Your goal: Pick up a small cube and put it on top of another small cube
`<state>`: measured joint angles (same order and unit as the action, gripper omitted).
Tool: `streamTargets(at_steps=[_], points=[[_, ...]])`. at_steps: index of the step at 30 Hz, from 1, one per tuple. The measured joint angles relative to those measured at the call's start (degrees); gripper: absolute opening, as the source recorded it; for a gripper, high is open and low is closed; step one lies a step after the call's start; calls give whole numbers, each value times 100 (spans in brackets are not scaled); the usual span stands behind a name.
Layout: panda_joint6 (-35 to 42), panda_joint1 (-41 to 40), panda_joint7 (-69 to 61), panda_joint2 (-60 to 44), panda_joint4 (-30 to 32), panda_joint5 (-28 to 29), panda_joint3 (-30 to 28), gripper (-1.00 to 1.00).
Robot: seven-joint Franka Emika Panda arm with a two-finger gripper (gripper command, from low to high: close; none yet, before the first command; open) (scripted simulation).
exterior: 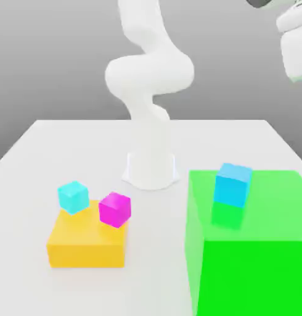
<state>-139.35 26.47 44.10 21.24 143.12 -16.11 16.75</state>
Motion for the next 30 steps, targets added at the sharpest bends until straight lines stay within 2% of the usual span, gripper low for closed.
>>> streamTargets(at_steps=[7,12,15,17,21,24,25,30], points=[[-771,345,517,-1004,636,75,668,0],[-1436,446,1313,-1756,1145,705,1038,0],[-2128,191,2245,-2259,1589,1646,750,0],[-2447,138,2715,-2567,1643,2237,520,0],[-2936,600,3427,-3195,1530,3199,-161,0],[-3299,1037,3795,-3669,1428,3662,-704,0],[-3405,1159,3874,-3803,1402,3753,-846,-100],[-3417,1156,3887,-3804,1402,3766,-845,-100]])
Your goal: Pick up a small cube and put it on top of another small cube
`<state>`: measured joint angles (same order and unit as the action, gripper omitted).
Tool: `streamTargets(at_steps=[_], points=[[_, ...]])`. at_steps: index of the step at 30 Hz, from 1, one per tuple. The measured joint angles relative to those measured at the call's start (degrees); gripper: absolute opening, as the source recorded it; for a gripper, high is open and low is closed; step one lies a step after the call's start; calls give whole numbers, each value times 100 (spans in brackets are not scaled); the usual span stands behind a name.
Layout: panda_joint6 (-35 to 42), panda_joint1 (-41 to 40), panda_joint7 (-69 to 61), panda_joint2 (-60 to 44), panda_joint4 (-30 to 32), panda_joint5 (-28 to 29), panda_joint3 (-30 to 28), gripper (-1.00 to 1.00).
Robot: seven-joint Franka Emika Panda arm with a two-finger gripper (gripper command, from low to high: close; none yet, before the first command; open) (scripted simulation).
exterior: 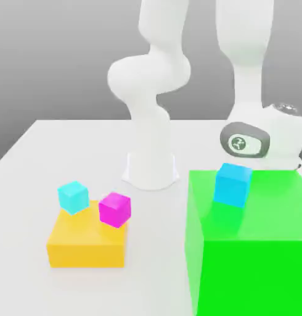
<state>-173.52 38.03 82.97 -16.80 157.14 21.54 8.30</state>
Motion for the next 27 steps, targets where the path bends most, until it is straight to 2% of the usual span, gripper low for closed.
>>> streamTargets(at_steps=[2,4,10,12,18,27], points=[[-15,36,18,-21,-5,21,-39,-100],[168,-154,-143,212,42,-168,192,-100],[846,-665,-1059,1138,261,-1406,999,-100],[1047,-724,-1295,1382,321,-1812,1041,-100],[1751,-718,-1006,1179,358,-2284,1133,-100],[3367,-568,-2864,987,-1314,-2990,1789,-100]])
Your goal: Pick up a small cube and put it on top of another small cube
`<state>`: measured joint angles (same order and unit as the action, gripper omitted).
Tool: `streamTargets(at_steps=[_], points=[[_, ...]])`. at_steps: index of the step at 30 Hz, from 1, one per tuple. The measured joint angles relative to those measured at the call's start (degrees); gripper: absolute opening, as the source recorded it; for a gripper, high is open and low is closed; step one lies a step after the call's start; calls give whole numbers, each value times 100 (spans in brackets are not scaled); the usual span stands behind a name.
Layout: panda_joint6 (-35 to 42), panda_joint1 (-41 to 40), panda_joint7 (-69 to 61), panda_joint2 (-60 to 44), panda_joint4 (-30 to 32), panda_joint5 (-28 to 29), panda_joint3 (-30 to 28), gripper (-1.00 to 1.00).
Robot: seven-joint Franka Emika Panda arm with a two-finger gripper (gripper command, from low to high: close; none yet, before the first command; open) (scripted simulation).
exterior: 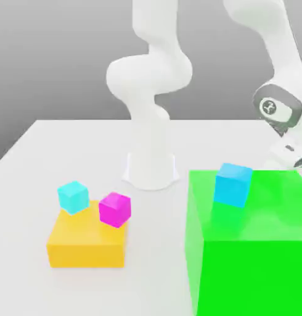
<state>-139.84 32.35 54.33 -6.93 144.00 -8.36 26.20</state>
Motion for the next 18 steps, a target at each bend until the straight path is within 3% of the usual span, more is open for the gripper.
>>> streamTargets(at_steps=[6,13,18], points=[[1334,-874,-1548,229,-1192,-411,-313,-100],[2525,-2119,-2886,582,-2095,-753,-913,-100],[2859,-2988,-2727,875,-1968,-989,-1392,-100]])
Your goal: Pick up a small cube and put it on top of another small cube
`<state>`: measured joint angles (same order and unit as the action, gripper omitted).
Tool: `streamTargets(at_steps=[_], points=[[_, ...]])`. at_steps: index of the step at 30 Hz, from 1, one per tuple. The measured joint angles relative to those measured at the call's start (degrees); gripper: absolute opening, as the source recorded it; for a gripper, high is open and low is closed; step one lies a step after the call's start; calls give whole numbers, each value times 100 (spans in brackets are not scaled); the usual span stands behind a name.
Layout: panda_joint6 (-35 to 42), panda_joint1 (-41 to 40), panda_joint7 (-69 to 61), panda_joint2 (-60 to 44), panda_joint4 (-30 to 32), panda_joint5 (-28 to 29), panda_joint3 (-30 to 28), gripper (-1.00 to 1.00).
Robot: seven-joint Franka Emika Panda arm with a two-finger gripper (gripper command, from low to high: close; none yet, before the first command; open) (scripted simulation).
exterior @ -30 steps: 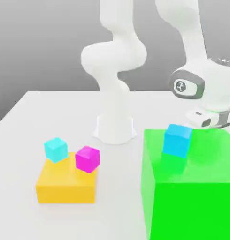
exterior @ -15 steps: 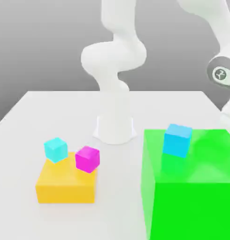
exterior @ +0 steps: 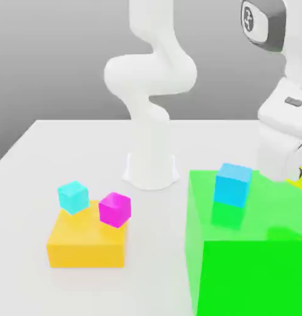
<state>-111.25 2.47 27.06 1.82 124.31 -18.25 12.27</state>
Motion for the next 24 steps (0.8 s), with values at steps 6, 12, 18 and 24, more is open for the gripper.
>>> streamTargets(at_steps=[6,12,18,24], points=[[136,-1248,1174,390,755,-341,-631,-100],[-160,-1540,2386,835,1471,-205,-730,-100],[-613,-1798,3610,1359,2184,51,-651,-100],[-1101,-2137,4829,1931,2905,273,-439,-100]])
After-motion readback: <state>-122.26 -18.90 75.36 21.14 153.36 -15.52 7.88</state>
